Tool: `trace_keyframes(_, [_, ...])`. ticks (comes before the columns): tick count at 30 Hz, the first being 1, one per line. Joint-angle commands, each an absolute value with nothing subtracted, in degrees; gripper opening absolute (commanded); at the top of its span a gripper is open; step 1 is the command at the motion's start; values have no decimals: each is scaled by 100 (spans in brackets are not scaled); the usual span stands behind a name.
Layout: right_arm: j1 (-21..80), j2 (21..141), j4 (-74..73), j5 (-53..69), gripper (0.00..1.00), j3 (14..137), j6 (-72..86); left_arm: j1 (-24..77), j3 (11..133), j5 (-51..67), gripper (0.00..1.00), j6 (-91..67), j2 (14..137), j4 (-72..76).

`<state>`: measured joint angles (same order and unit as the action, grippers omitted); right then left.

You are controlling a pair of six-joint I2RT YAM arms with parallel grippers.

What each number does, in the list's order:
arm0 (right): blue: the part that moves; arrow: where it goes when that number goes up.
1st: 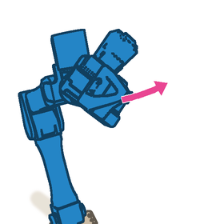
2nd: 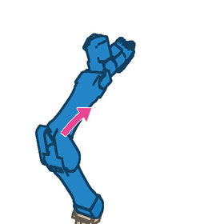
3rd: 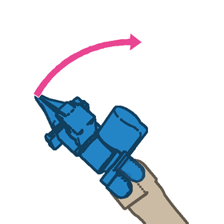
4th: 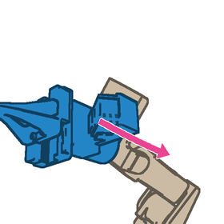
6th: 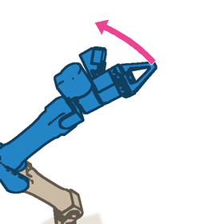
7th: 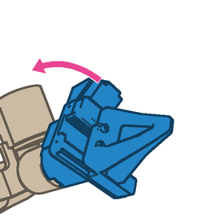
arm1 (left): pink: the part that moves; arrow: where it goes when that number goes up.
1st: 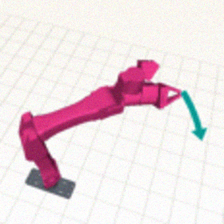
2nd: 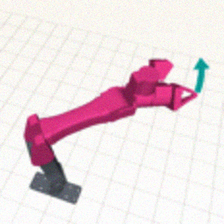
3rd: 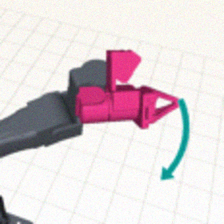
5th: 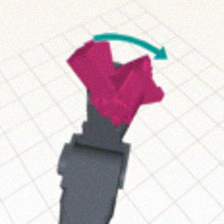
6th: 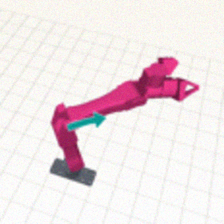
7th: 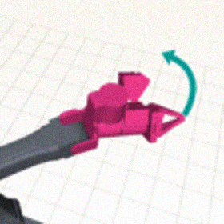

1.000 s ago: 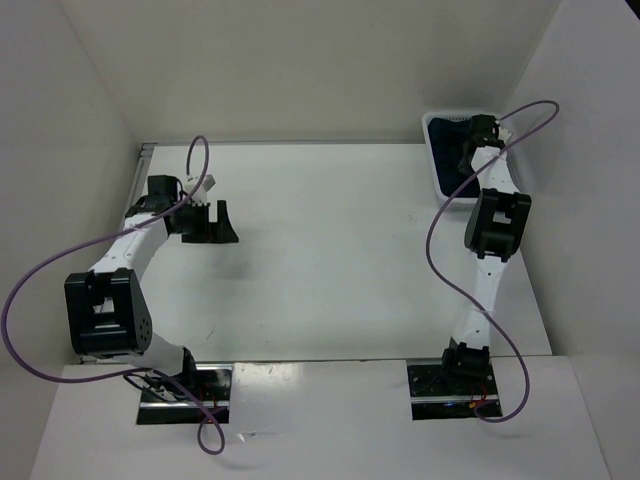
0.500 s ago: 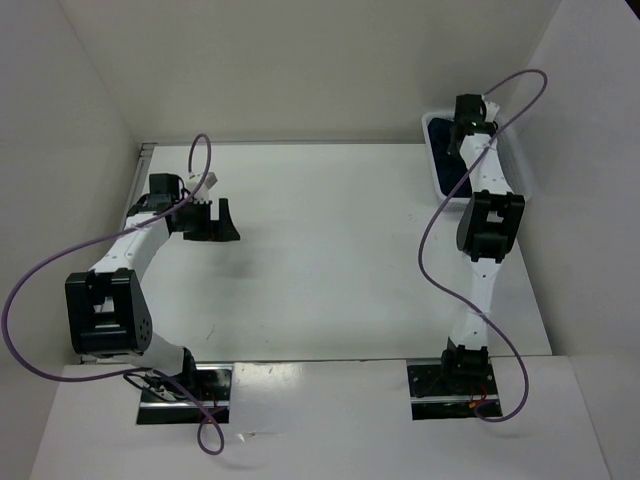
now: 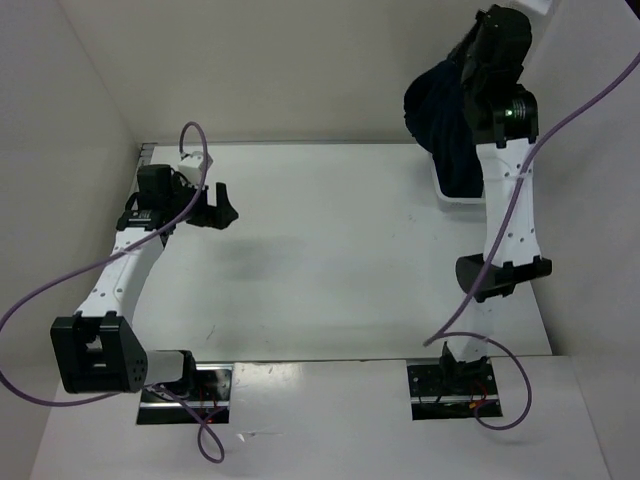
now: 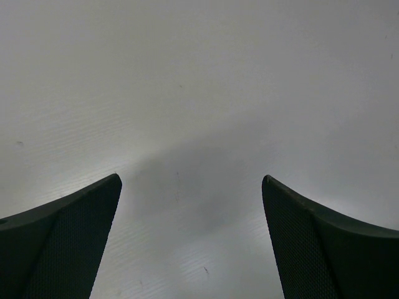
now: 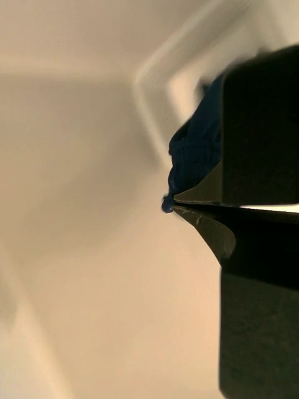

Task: Fold and stack the shorts
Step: Grab the shorts from the pile, then move the shorts to the center of the board

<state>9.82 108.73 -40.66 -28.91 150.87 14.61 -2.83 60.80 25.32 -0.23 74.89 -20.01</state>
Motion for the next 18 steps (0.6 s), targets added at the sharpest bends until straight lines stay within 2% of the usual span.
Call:
trace_keyframes(1, [2219,10565,-3272,-2796,0,15722,951,-281,6091,2076,100,0,7094,-1503])
trace_keyframes(7, [3540,10512,-2900,-2094,0,15873,1150,-352,6091,1548,100,0,6760,-1389])
trace_keyframes(12, [3832,10512,-2900,-2039,0,15786,1266,-544,6039,1319,100,0,6565,-1336])
trace_keyframes(15, [3615,10328,-2953,-2337,0,15172,1511,-545,6038,1205,100,0,6460,-1336])
trace_keyframes(17, [3350,10021,-3067,-2338,0,14216,1871,-545,5985,1152,100,0,6408,-1336])
trace_keyframes(18, [3088,9724,-3067,-2190,1,13342,2020,-597,5985,1151,100,0,6407,-1336])
